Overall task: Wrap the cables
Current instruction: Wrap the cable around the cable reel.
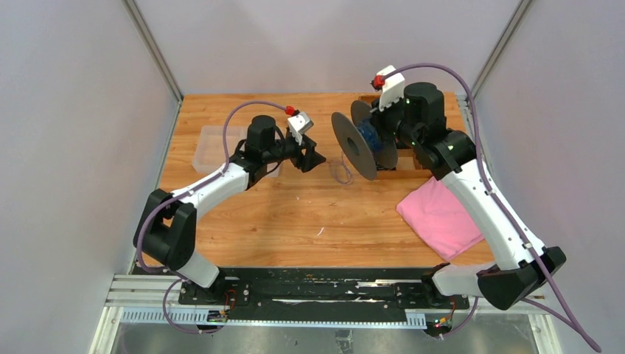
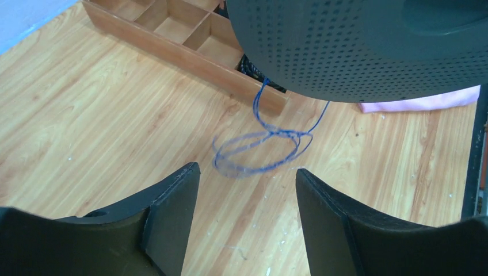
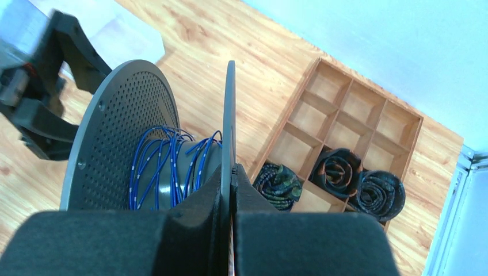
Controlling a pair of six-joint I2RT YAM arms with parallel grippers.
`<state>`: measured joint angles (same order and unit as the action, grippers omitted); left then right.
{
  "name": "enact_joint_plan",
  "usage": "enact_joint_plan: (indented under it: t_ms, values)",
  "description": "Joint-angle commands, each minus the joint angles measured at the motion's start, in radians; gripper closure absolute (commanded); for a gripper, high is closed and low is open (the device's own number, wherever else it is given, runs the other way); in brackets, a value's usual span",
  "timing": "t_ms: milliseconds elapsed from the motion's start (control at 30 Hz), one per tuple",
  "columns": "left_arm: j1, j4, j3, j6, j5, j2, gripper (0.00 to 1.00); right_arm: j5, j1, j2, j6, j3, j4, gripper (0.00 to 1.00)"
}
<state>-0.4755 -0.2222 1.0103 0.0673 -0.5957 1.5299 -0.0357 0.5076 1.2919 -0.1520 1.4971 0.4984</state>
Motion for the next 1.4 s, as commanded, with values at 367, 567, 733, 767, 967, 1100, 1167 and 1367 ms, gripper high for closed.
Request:
enact_joint_plan:
  t_ms: [367,567,733,767,967,1100,1167,1367]
  values:
    - [-0.006,-0.289,0.051,-0.201,-0.116,0.194,0.23,-0.109,-0.006,0.028,0.110,0.145,0.048,0.99]
    - [-0.022,-0.436,-0.007,-0.284,-0.145,0.223,0.20,-0.132,-0.006,0.033,0.126,0.173,0.066,0.99]
    - [-0.048,-0.471,-0.008,-0.306,-0.138,0.253,0.19,-0.140,-0.006,0.035,0.134,0.183,0.068,0.99]
    - [-0.052,-0.473,-0.005,-0.307,-0.128,0.261,0.20,-0.140,-0.006,0.036,0.135,0.185,0.069,0.99]
    - [-0.075,-0.553,0.017,-0.372,-0.090,0.339,0.46,-0.131,-0.006,0.033,0.131,0.205,0.074,0.99]
    - [-0.084,-0.578,0.024,-0.391,-0.085,0.387,0.57,-0.122,-0.007,0.025,0.130,0.216,0.074,0.99]
    - [-0.091,-0.592,0.019,-0.391,-0.087,0.401,0.55,-0.125,-0.010,0.022,0.132,0.223,0.074,0.99]
    - [-0.098,-0.705,-0.002,-0.465,-0.103,0.415,0.40,-0.129,-0.014,0.016,0.135,0.225,0.075,0.99]
